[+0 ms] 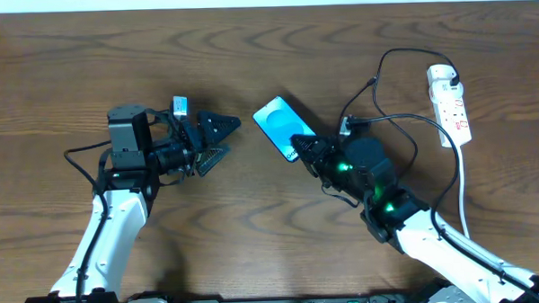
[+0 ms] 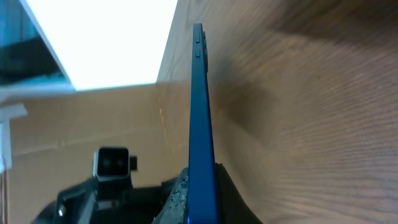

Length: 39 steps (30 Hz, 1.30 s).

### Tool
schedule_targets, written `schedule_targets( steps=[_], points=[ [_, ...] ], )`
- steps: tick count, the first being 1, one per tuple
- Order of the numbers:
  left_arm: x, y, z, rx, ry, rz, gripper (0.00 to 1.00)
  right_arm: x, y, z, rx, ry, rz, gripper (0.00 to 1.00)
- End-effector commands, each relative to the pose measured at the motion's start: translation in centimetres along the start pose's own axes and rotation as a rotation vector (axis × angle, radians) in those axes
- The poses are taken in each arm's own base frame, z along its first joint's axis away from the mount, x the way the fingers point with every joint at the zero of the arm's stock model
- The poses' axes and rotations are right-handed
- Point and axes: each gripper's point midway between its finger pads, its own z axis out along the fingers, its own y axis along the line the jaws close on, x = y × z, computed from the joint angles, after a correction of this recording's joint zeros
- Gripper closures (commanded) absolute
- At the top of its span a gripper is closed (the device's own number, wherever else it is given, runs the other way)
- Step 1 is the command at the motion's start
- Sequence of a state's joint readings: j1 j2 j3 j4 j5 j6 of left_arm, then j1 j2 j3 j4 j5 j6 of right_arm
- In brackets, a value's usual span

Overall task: Plug charger to phone and switch on socket
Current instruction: 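Move the left gripper toward the phone's upper edge, then grasp the upright phone's upper edge with the left gripper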

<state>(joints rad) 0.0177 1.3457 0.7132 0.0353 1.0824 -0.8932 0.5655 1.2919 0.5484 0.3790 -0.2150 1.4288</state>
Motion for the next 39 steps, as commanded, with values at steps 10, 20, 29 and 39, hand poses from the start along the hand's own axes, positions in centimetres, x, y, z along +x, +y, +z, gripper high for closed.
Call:
schedule_targets(
  steps=[10,20,29,39],
  points=[
    [0.1,-2.0,-1.1,0.097,0.046,0.049,0.02,-1.8,1.2,-3.1,-0.264,0.087,-0.159,0.99],
    [1.5,-1.3,0.7,0.036,0.072,-0.024,0.02,-1.3,1.6,-2.6,-0.37,0.052,-0.06,0.99],
    [0.3,-2.8,2.0,0.046,-0.006,-0.158,0.01,0.2,0.6,-0.7,-0.342,0.048,0.189,0.99],
    [0.9,-3.2,3.5,0.029,-0.031,-0.149,0.0,0.9,1.5,-0.6,-0.375,0.016,0.224,0.99]
  ],
)
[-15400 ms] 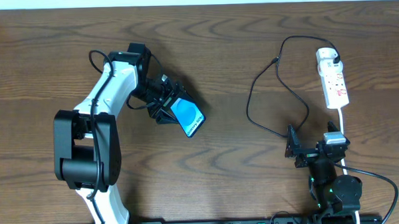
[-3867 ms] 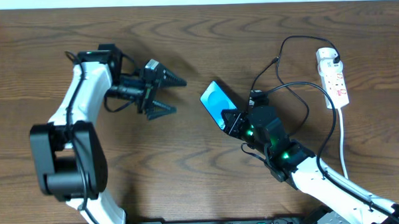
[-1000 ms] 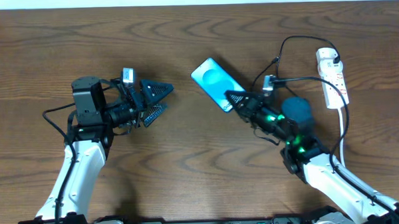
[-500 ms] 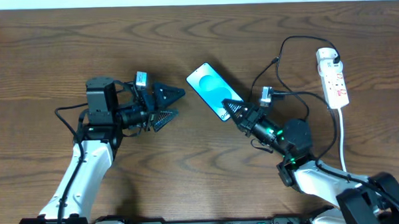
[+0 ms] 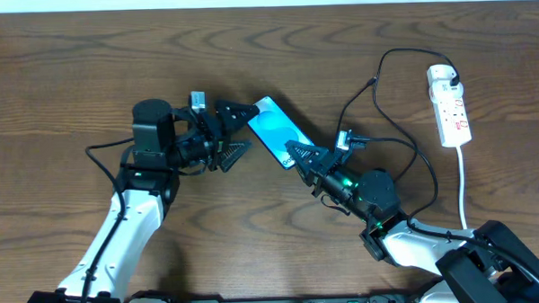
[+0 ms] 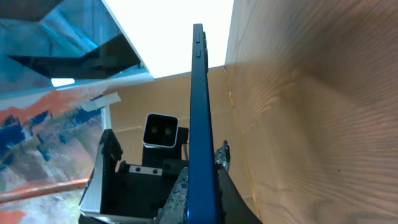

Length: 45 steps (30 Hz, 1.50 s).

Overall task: Plug charger to phone and switch on socket
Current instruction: 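Grasp the upright phone's upper edge with the left gripper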

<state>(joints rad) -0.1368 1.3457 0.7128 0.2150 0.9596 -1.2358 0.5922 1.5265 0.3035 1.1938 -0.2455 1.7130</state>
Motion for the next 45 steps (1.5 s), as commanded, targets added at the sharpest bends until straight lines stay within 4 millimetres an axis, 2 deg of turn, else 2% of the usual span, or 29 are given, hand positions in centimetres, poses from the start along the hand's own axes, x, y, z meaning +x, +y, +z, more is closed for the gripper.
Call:
schedule_targets(
  steps=[1,6,14,21,25,36,37,38,40,45],
  points=[
    [-0.2,-0.5,0.3,0.002,-0.023,0.0,0.02,-0.4,1.7,0.1,-0.059,-0.037,0.019,0.99],
    [-0.4,-0.8,0.4,0.011,-0.037,-0.034,0.05,0.4,2.1,0.3,-0.077,-0.014,0.056,0.99],
    [0.1,-4.0,1.0,0.114,-0.037,0.051,0.05,1.7,2.5,0.7,-0.085,0.019,0.095,0.99],
    [1.1,-4.0,1.8,0.108,-0.02,0.059,0.07,2.0,2.6,0.8,-0.088,0.026,0.094,0.99],
    [1.2,-4.0,1.9,0.106,-0.021,0.06,0.16,2.1,2.6,0.8,-0.087,0.028,0.097,0.99],
    [1.9,-4.1,2.3,0.104,-0.003,0.065,0.18,3.0,2.9,1.1,-0.094,0.052,0.095,0.99],
    [2.0,-4.1,2.3,0.104,0.002,0.066,0.19,3.0,2.9,1.1,-0.093,0.052,0.095,0.99],
    [2.3,-4.0,2.5,0.1,0.009,0.065,0.25,3.0,2.9,1.1,-0.093,0.052,0.095,0.99],
    [2.4,-3.9,2.5,0.097,0.012,0.063,0.32,3.0,2.9,1.1,-0.093,0.052,0.095,0.99],
    [2.3,-3.8,2.6,0.093,0.004,0.061,0.39,3.1,2.9,1.1,-0.093,0.057,0.095,0.99]
  ],
)
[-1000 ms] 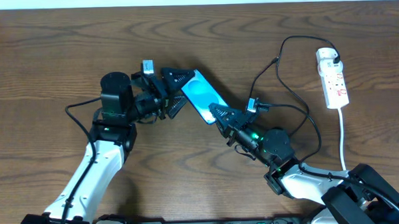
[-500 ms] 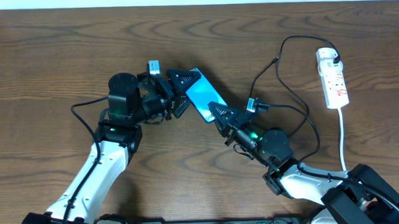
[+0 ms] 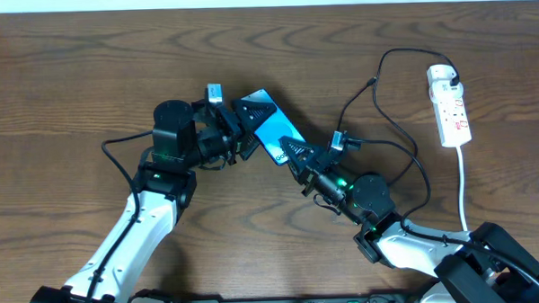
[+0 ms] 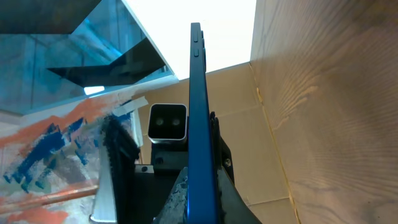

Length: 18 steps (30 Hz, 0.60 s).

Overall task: Plug charger to phone and switch on socket
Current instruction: 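Grasp the upright phone's upper edge with the left gripper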

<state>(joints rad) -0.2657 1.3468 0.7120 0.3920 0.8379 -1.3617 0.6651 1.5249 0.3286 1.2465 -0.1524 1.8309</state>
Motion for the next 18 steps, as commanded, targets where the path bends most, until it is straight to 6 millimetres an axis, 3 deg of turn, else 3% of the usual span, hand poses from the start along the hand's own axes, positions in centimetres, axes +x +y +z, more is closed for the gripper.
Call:
schedule_targets(
  steps=[1,13,18],
  points=[
    [0.63,-0.82,0.25,0.018,0.021,0.021,0.41,1.71,0.56,0.38,-0.009,0.064,-0.005,0.99],
    [0.61,-0.75,0.69,0.01,-0.007,0.026,0.72,1.94,0.48,0.37,-0.005,0.077,-0.005,0.99],
    [0.55,-0.74,0.69,0.01,-0.01,0.026,0.78,1.92,0.47,0.36,-0.005,0.076,-0.005,0.99]
  ],
)
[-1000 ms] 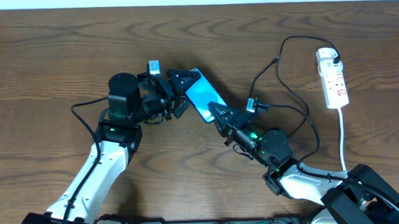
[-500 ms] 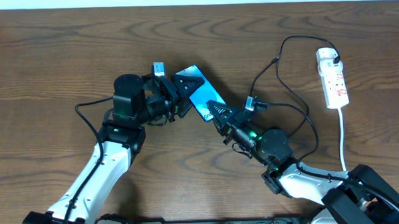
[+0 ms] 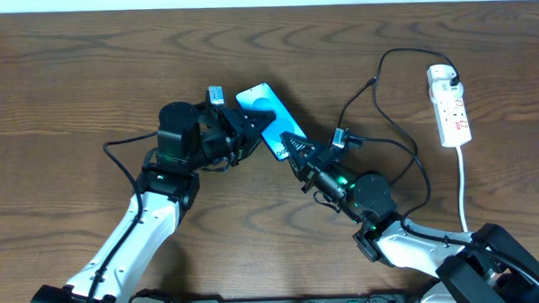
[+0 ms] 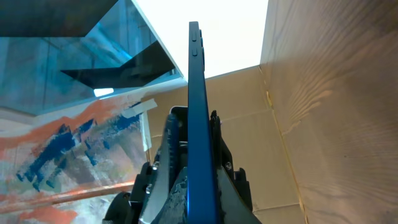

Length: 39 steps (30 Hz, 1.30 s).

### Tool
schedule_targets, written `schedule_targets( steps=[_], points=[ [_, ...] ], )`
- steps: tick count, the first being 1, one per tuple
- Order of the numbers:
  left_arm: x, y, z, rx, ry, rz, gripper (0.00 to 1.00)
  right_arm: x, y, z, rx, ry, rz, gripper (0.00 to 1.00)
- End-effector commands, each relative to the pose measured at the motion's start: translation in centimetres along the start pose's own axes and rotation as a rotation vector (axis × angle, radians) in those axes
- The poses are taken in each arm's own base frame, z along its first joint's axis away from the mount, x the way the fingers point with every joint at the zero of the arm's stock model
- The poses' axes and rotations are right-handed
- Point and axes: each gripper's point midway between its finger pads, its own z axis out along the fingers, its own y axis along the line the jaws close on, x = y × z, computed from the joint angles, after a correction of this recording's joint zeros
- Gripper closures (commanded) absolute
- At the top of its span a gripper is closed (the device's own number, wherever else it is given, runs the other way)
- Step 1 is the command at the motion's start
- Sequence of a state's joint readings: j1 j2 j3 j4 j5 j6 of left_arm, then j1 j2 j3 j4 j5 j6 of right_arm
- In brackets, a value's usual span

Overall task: Plug charger to phone and switch on socket
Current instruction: 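Grasp the upright phone's upper edge with the left gripper, then open the right gripper and move it toward the black cable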

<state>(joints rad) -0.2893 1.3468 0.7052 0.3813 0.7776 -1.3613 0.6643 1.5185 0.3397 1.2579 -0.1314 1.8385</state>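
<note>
The blue phone (image 3: pixel 261 105) is held off the table at the centre, tilted. My right gripper (image 3: pixel 292 151) is shut on its lower end. In the right wrist view the phone (image 4: pixel 198 93) stands edge-on between my right gripper's (image 4: pixel 200 202) pads. My left gripper (image 3: pixel 249 127) grips the phone's left side, and one of its fingers (image 4: pixel 166 155) lies close against the phone. The charger plug (image 3: pixel 339 136) lies on the table just right of my right gripper, free of the phone. The white socket strip (image 3: pixel 449 105) lies at the far right.
A black cable (image 3: pixel 403 120) loops from the socket strip across the table to the plug, passing over my right arm (image 3: pixel 370 197). The strip's white lead (image 3: pixel 464 190) runs toward the front edge. The brown wooden table (image 3: pixel 69 86) lies all around.
My left gripper has pushed further onto the phone and its fingers have closed in against it. The phone's top end has shifted slightly up and left. My right gripper still holds the lower end.
My right gripper held the phone up at the centre right while my left gripper stood open well to its left. Then the phone and the left gripper were nearer each other, then the open fingers straddled the phone's edge. Now both grippers hold it.
</note>
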Motion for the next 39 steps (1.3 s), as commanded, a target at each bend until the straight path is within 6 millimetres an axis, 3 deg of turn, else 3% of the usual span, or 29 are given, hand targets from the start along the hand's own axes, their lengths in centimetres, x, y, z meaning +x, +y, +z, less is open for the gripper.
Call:
schedule_targets(
  steps=[1,11,19,30,39],
  points=[
    [0.7,-1.4,0.2,0.033,0.024,0.032,0.78,2.1,-0.6,0.1,0.029,0.089,-0.007,0.99],
    [0.7,-1.4,0.2,0.033,0.024,0.031,0.89,2.1,-0.6,0.1,0.029,0.092,-0.007,0.99],
    [0.7,-1.4,0.2,0.033,0.024,0.032,0.92,3.3,-0.9,0.0,0.056,0.156,0.108,0.94],
    [0.6,-1.4,0.2,0.033,0.023,0.033,0.92,3.7,-1.0,-0.1,0.069,0.178,0.149,0.6],
    [-2.4,-0.3,-1.2,0.002,-0.065,0.084,0.93,3.2,-2.5,-0.2,0.12,0.163,0.064,0.53]
  ],
)
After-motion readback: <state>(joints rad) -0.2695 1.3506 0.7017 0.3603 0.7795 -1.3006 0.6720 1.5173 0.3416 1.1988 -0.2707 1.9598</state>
